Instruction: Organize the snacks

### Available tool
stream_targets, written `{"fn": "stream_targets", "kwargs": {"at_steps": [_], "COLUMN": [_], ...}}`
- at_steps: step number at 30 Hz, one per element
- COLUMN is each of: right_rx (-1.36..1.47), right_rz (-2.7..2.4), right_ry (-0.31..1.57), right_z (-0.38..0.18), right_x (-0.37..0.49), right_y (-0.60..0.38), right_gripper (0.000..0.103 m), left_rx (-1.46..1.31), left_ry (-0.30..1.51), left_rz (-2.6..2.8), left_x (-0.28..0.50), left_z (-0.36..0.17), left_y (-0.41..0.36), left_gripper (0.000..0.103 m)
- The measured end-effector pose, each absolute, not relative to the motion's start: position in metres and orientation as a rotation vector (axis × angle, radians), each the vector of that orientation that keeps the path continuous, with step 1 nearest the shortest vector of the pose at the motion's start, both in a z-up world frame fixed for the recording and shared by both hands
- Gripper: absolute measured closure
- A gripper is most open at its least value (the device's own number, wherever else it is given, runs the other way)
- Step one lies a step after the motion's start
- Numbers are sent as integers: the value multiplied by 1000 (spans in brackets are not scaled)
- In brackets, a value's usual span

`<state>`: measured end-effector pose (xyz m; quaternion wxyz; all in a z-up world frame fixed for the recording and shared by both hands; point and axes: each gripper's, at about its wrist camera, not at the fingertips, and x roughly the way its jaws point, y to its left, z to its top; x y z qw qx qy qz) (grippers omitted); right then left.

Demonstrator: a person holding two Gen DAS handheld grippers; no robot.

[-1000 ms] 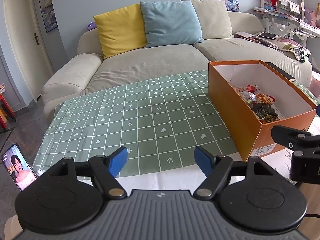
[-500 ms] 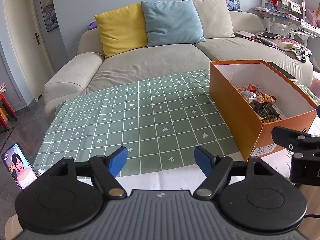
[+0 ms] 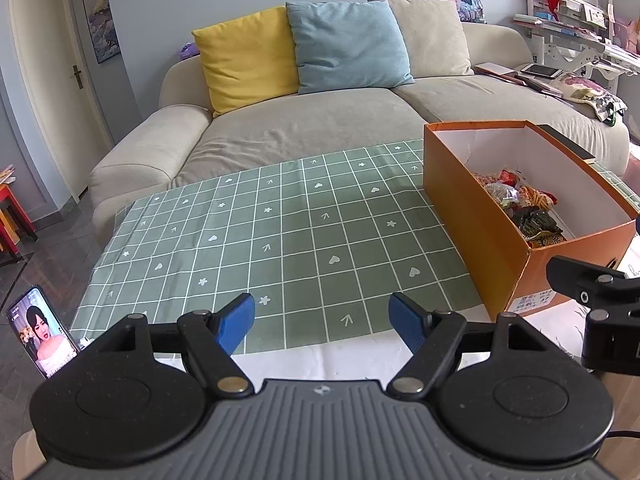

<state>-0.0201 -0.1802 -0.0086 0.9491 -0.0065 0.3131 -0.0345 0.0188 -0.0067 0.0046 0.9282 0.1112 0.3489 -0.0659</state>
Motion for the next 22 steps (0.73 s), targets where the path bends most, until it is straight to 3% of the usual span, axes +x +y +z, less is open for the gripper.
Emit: {"fn": "stream_targets", "kwargs": {"at_steps": [22], "right_rx": [-20], "right_rz": [-63], "right_ry": [643], "right_z": [-13], "right_x": [-19], "right_y": [-177], "right_gripper": [6], "left_rx": [238], "left_ry": [702], "left_rz": [-127], "left_x": [17], "left_z": [5], "left_y": [-8], "left_gripper": [14]}}
